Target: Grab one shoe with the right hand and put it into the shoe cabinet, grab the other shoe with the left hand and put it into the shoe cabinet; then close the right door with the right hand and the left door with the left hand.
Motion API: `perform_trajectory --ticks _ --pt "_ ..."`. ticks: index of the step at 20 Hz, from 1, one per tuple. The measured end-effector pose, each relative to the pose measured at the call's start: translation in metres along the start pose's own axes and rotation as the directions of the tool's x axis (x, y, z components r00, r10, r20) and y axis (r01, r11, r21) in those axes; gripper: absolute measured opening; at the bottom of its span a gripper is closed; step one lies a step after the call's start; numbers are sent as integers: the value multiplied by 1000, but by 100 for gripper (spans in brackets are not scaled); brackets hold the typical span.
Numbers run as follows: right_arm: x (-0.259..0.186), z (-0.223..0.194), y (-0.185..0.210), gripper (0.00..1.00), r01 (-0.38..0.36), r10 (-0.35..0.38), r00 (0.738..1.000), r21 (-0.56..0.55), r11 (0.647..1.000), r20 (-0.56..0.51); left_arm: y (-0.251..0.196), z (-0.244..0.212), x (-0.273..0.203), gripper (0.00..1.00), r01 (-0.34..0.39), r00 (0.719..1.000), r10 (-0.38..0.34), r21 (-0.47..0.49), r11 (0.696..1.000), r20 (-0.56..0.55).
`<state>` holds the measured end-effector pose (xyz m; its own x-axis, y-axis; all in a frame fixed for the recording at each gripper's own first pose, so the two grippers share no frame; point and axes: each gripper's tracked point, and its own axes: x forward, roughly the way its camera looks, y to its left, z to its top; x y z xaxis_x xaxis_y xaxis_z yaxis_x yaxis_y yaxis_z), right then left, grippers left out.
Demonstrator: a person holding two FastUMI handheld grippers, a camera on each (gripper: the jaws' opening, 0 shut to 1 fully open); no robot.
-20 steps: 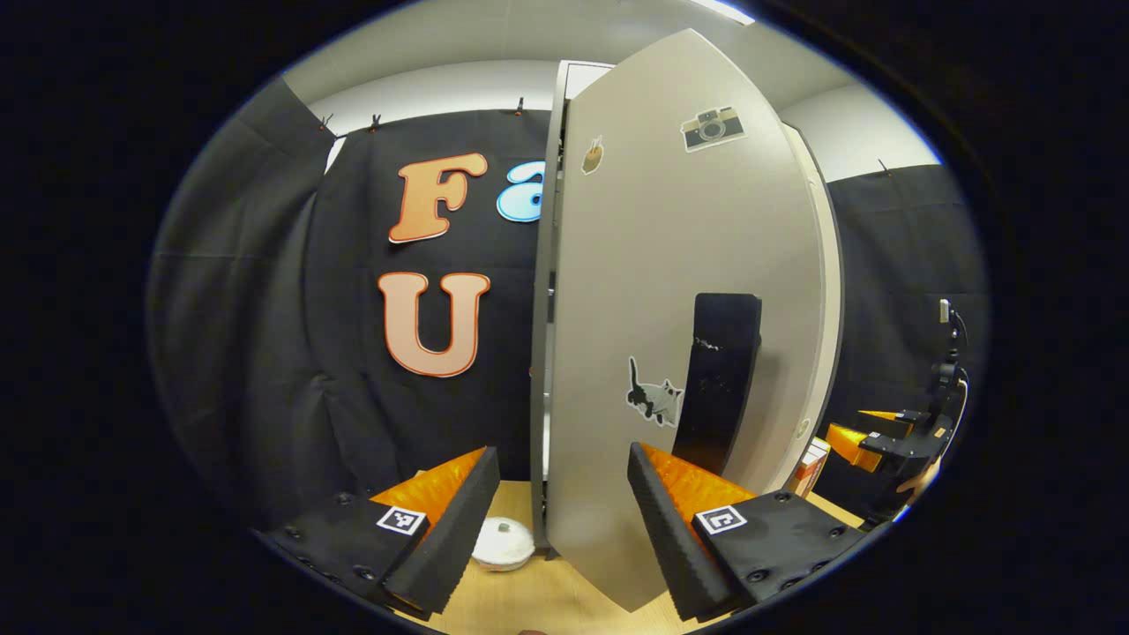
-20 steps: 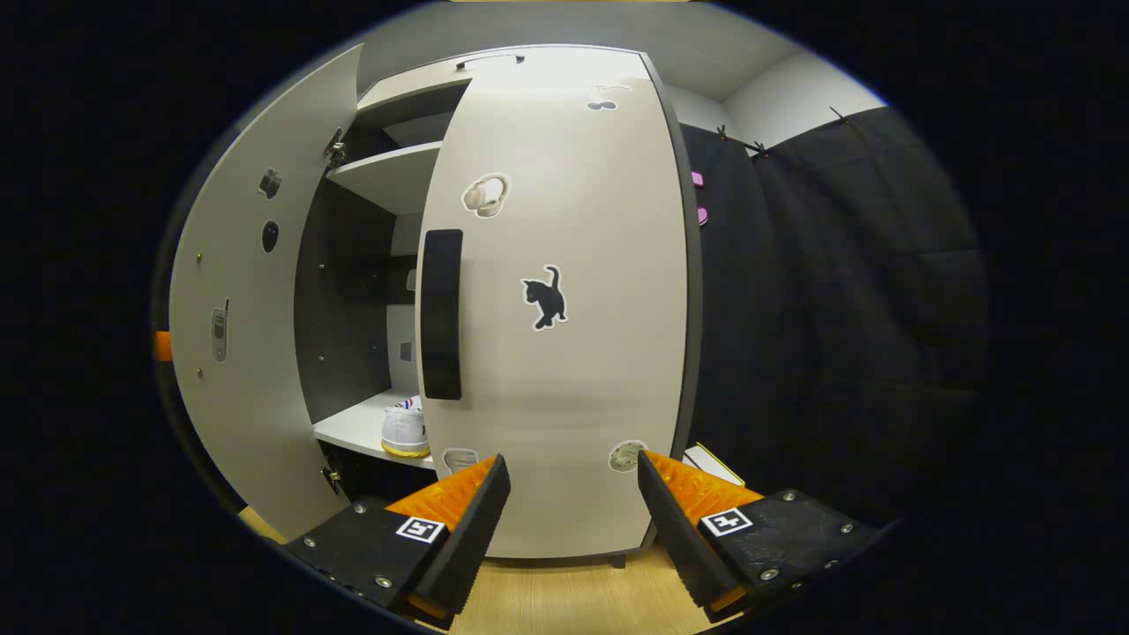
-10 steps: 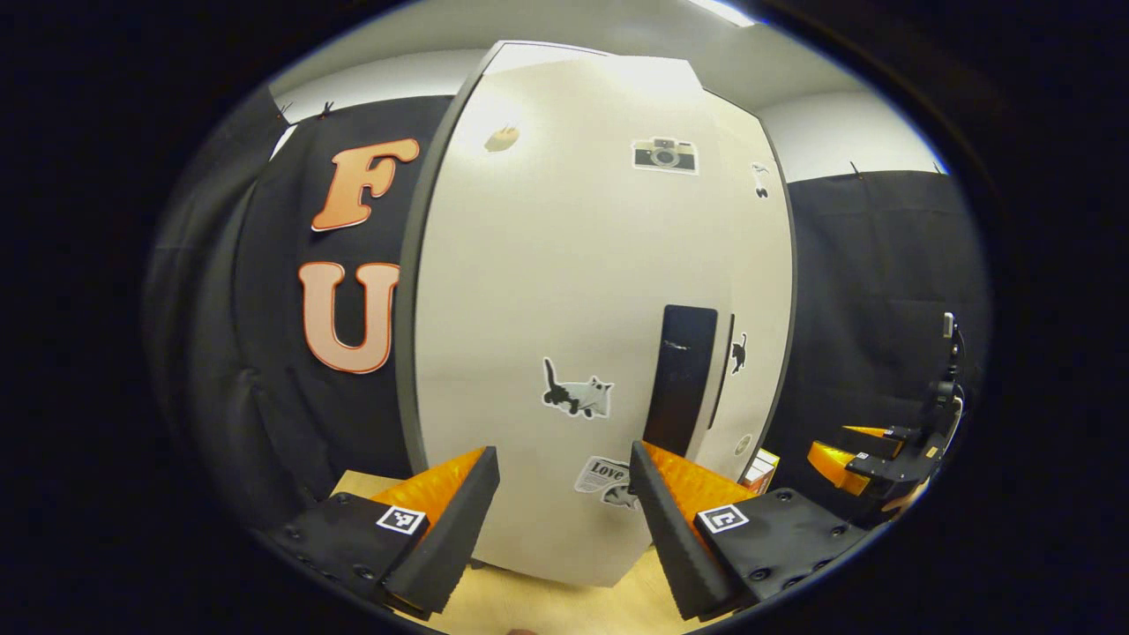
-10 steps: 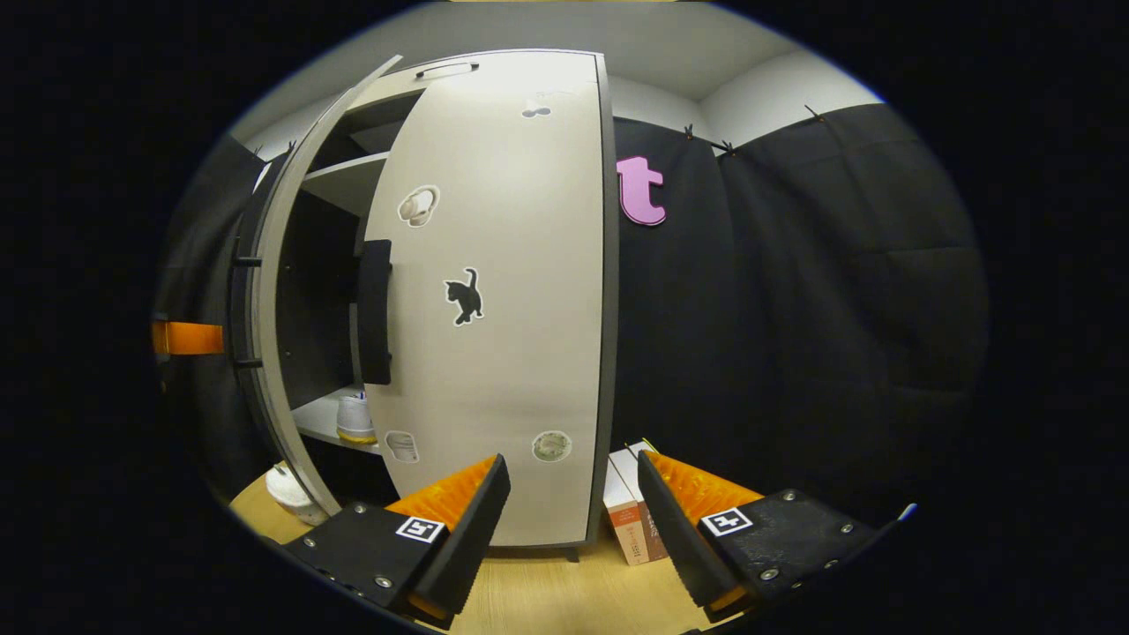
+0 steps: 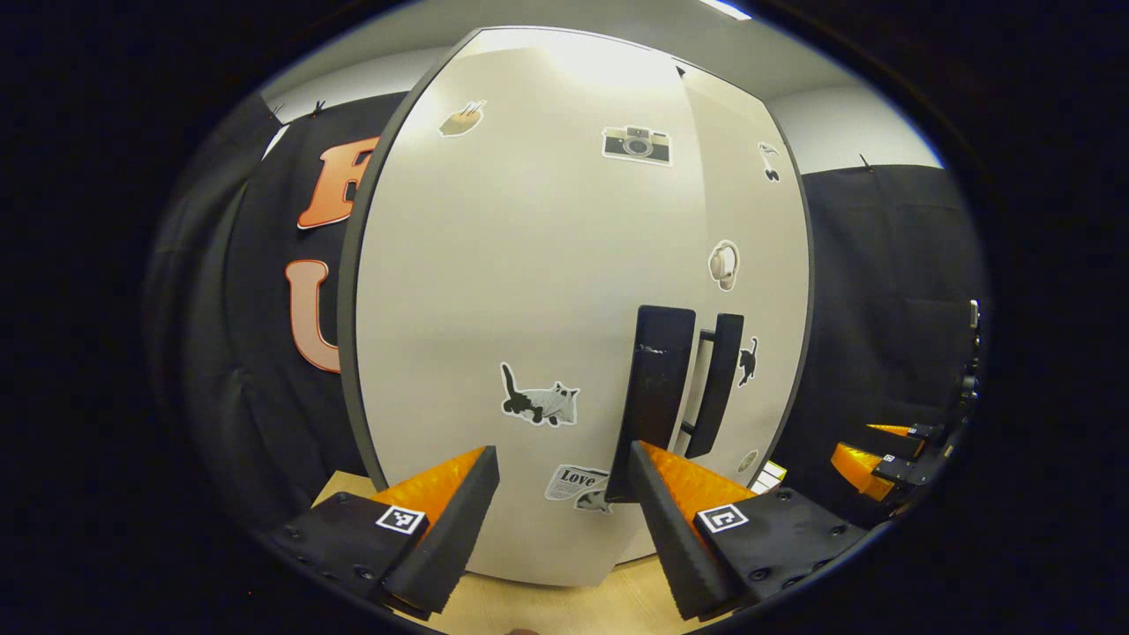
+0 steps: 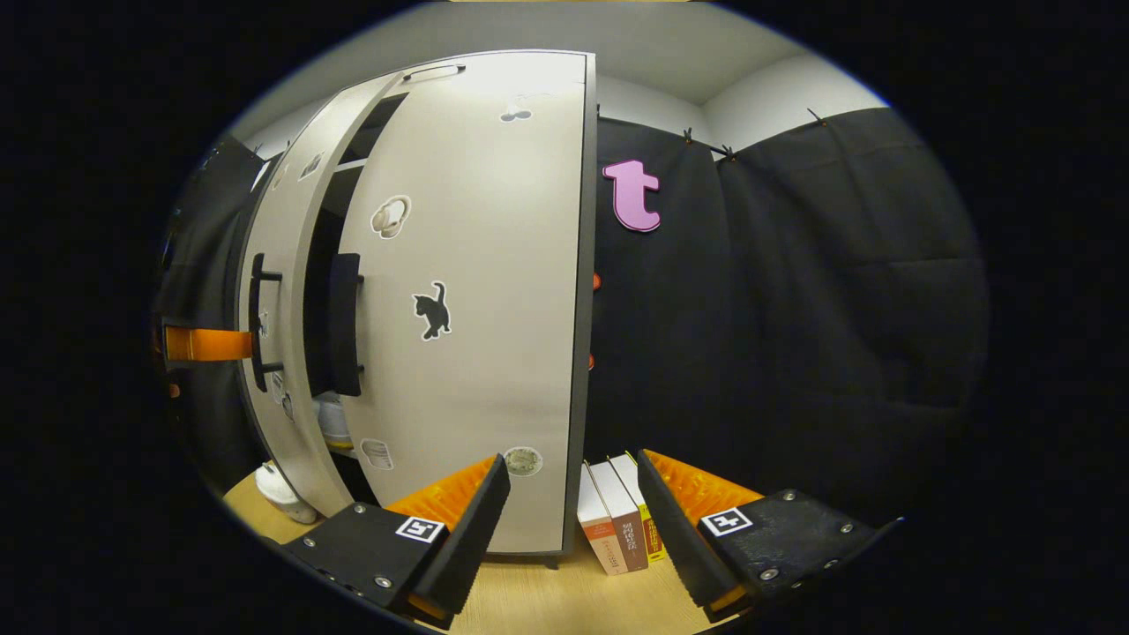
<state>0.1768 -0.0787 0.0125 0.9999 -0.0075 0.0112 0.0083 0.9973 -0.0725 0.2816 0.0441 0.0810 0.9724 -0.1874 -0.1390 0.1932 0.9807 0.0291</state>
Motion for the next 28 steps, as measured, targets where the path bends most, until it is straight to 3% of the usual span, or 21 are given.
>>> perform_trajectory --ticks 6,12,17,23,28 --pt "11 26 6 90 -49 49 999 15 999 -10 3 3 18 96 -45 998 46 40 998 -30" --pt "9 78 13 91 -114 114 993 16 993 3 2 15 10 97 -83 995 85 30 996 -58" --pt "-5 126 12 91 -157 157 986 7 988 52 2 66 -23 96 -102 995 101 34 994 22" --pt "-24 161 13 92 -157 160 983 -38 987 90 13 126 -79 96 -141 982 133 48 989 134" --pt "-40 177 33 92 -188 190 975 -31 982 114 41 151 -124 96 -223 959 204 82 971 199"
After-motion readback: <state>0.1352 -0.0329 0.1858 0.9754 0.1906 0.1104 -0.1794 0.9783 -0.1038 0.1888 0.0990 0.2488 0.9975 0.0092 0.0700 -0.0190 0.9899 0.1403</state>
